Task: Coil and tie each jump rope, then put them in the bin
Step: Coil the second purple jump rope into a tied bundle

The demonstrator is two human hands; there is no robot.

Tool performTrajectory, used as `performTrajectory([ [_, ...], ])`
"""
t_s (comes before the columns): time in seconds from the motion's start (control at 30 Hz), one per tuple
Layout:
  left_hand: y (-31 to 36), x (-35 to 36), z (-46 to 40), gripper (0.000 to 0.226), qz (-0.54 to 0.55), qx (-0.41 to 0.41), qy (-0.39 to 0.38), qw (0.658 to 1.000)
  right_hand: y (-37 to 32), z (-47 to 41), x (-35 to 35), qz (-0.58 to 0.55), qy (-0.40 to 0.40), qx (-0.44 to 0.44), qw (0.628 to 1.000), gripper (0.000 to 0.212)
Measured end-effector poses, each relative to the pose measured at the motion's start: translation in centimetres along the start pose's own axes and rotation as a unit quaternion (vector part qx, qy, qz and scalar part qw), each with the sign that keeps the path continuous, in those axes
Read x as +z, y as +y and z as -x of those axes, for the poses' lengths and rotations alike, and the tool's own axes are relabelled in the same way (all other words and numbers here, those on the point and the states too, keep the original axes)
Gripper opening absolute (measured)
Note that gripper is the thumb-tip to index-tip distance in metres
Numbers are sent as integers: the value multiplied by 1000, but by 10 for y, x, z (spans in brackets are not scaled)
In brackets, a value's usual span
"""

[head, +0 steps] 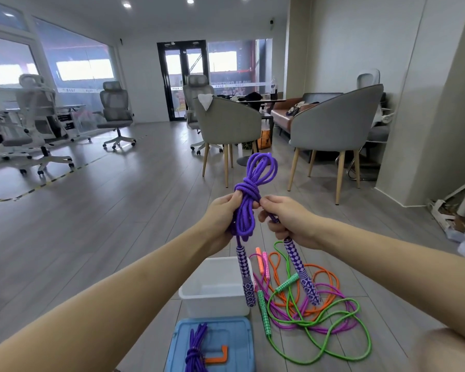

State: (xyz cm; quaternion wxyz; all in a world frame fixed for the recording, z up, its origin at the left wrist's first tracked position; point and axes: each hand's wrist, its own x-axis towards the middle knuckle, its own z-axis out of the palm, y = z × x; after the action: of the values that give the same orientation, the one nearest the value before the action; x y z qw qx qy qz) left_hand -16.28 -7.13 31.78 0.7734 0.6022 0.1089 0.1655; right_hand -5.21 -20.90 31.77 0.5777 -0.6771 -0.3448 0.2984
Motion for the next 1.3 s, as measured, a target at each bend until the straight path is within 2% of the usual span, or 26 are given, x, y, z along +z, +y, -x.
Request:
performTrajectory([
  [0.17,7,-8,2,31,-88,14,-45,995,-2,2,-9,-42,-4,6,999,25],
  [0.27,8,-11,3,27,-186,37,-37,981,1,1,-12,-64,-4,13,998,27],
  [0.47,8,-16,0,19,-254,51,-31,965,2,2,-11,-108,-29,12,994,30],
  [0.67,12,-11,-1,20,-214,27,-60,975,-2,6,-10,-110,-25,-4,994,31],
  [0.83,4,-7,-3,24,-248,55,-33,967,0,5,-8,-110,-10,-10,994,32],
  [1.0,4,-8,-2,22,-238,75,-67,966,1,5,-7,-91,7,-9,996,33],
  [1.3,-1,0,-2,44,-286,87,-48,953,-1,2,1,-105,-6,-30,994,32],
])
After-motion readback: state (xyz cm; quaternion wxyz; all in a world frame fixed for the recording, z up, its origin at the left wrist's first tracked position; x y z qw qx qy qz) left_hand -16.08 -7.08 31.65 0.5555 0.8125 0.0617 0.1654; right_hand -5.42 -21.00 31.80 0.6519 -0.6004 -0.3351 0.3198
